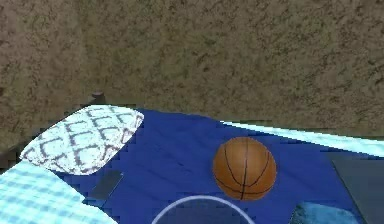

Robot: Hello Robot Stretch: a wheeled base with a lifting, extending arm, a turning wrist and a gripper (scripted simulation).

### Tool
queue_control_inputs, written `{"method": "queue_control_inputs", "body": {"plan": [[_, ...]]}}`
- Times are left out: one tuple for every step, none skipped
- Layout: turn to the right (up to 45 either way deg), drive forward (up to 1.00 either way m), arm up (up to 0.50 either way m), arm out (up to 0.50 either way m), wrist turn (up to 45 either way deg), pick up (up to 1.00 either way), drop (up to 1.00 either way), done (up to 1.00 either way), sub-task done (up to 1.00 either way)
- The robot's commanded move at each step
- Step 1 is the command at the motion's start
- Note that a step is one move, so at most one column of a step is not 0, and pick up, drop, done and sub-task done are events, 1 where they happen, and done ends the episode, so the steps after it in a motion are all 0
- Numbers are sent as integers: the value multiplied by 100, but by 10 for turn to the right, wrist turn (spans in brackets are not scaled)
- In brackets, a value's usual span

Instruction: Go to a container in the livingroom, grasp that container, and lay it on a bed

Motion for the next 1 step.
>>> {"method": "queue_control_inputs", "body": {"plan": [[390, 0, 0, 0, 0, 0, 0, 0, 0]]}}
